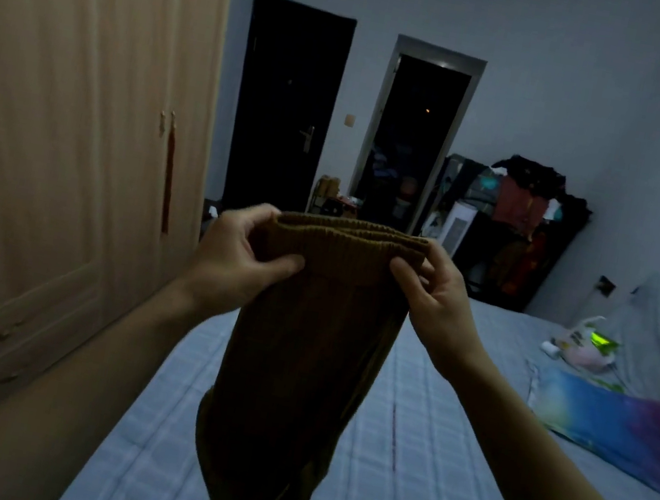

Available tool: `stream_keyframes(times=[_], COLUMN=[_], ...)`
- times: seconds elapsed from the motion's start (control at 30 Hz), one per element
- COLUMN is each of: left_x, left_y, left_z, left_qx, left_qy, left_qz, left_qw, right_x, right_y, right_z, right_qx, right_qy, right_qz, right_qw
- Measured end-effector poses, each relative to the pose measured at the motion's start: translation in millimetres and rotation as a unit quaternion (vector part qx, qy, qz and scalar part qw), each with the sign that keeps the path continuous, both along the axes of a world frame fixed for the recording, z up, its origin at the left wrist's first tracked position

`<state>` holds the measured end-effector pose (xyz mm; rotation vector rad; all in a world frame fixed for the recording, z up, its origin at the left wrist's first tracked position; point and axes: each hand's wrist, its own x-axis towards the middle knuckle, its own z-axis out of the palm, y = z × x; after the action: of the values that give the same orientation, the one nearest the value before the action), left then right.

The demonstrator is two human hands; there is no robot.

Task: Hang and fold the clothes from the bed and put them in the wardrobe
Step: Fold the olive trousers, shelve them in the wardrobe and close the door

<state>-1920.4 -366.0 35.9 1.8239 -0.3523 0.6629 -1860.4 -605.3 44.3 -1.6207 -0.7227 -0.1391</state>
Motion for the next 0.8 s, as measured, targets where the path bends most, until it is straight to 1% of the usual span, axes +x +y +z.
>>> stream_keyframes(times=[0.13, 0.23, 0.3, 0.37, 0.47, 0.63, 0.7, 0.8], left_x=[-18, -30, -38, -48, -67, -110, -133, -170], left_y=[-12, -23, -29, -36, -47, -70, -77, -76], left_z=[1, -2, -2, 2, 9, 6, 0, -6], left_qx=[0.021, 0.030, 0.035, 0.042, 0.046, 0.043, 0.042, 0.031], left_qy=[-0.002, -0.016, -0.013, 0.000, 0.025, 0.053, 0.073, 0.115], left_qz=[0.050, 0.093, 0.100, 0.091, 0.071, 0.077, 0.078, 0.069], left_qw=[0.999, 0.995, 0.994, 0.995, 0.996, 0.995, 0.993, 0.990], right_x=[-20, -32, -36, -38, -43, -59, -70, -94], right_y=[-14, -24, -32, -40, -53, -68, -71, -77], right_z=[-7, -10, -13, -14, -14, -23, -31, -42], right_qx=[0.011, -0.009, -0.038, -0.042, -0.003, 0.022, 0.020, -0.005], right_qy=[0.012, 0.022, 0.013, -0.001, 0.003, 0.012, 0.012, 0.035], right_qz=[-0.004, 0.015, 0.006, 0.000, 0.033, 0.099, 0.132, 0.179], right_qw=[1.000, 1.000, 0.999, 0.999, 0.999, 0.995, 0.991, 0.983])
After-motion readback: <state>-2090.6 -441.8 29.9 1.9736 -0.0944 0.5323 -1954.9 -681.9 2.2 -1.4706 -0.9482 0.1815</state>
